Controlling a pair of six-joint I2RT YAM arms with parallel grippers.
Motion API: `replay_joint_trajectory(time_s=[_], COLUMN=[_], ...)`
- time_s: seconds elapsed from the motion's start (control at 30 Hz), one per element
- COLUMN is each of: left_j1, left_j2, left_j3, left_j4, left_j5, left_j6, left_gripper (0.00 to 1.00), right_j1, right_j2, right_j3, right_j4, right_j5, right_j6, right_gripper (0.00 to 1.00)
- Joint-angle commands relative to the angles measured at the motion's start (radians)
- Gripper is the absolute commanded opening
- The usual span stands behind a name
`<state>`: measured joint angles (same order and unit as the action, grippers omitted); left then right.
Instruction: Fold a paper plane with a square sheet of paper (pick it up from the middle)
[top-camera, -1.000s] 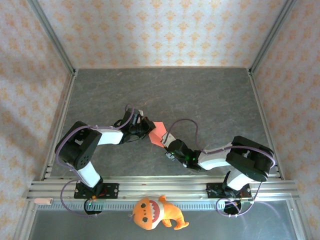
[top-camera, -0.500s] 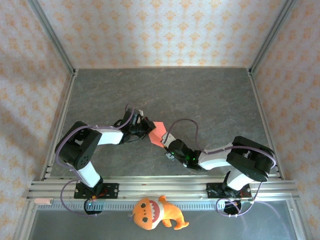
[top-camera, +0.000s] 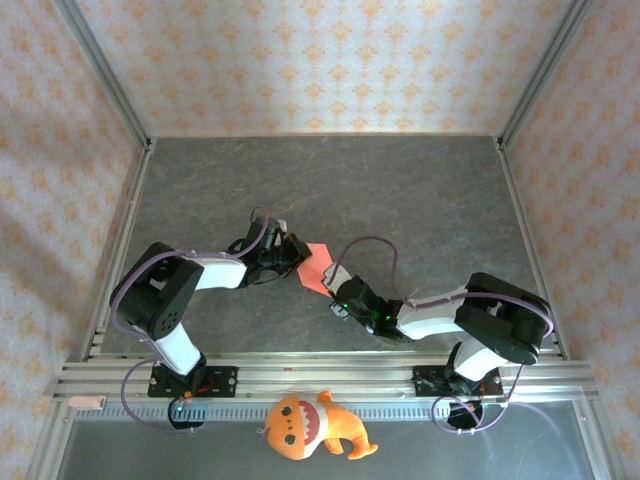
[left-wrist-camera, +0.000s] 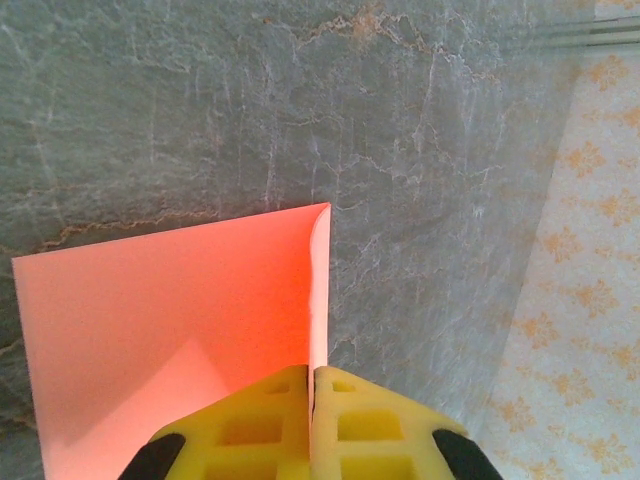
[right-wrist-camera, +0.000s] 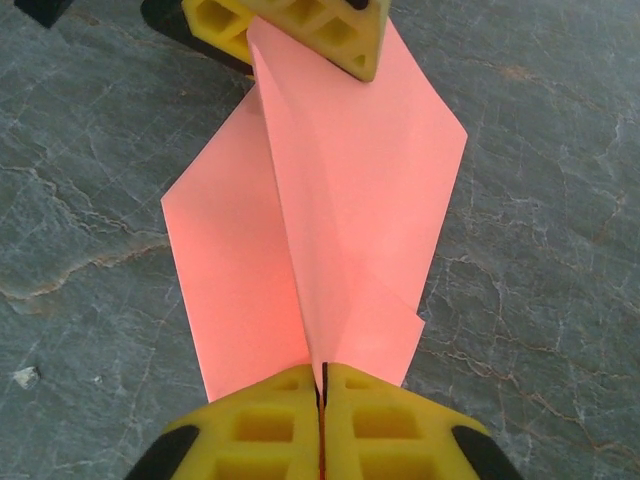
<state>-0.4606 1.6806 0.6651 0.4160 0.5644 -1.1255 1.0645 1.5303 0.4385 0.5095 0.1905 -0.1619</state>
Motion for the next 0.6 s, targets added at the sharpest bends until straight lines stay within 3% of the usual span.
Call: replay_joint_trajectory(time_s=[0.0, 0.1, 0.2, 0.4, 0.57], left_j1=[-0.010, -0.009, -0.006, 0.007, 0.017], left_j2=[0.016, 0.011, -0.014, -0.138, -0.252], left_j3=[0.021, 0.023, 0.034, 0.059, 0.018], left_j4=[0.002, 0.004, -0.025, -0.201, -0.258], left_j5=[0.000, 0.004, -0.005, -0.142, -0.242], left_j6=[0.015, 0.015, 0.035, 0.124, 0.137], left_gripper=[0.04, 0.07, 0.16, 0.63, 0.68], right_j1=[0.006, 0.006, 0.006, -0.025, -0.077], right_j2=[-0.002, 0.011, 0.025, 0.021, 0.022], right_j3=[0.014, 0.021, 0.032, 0.012, -0.020], right_j4=[-0.001, -0.008, -0.015, 0.038, 0.115], right_j5=[-0.002, -0.001, -0.012, -0.160, -0.303], right_j6=[0.016, 0.033, 0.081, 0.231, 0.362], right_gripper=[0.03, 0.00, 0.00, 0.00, 0.00])
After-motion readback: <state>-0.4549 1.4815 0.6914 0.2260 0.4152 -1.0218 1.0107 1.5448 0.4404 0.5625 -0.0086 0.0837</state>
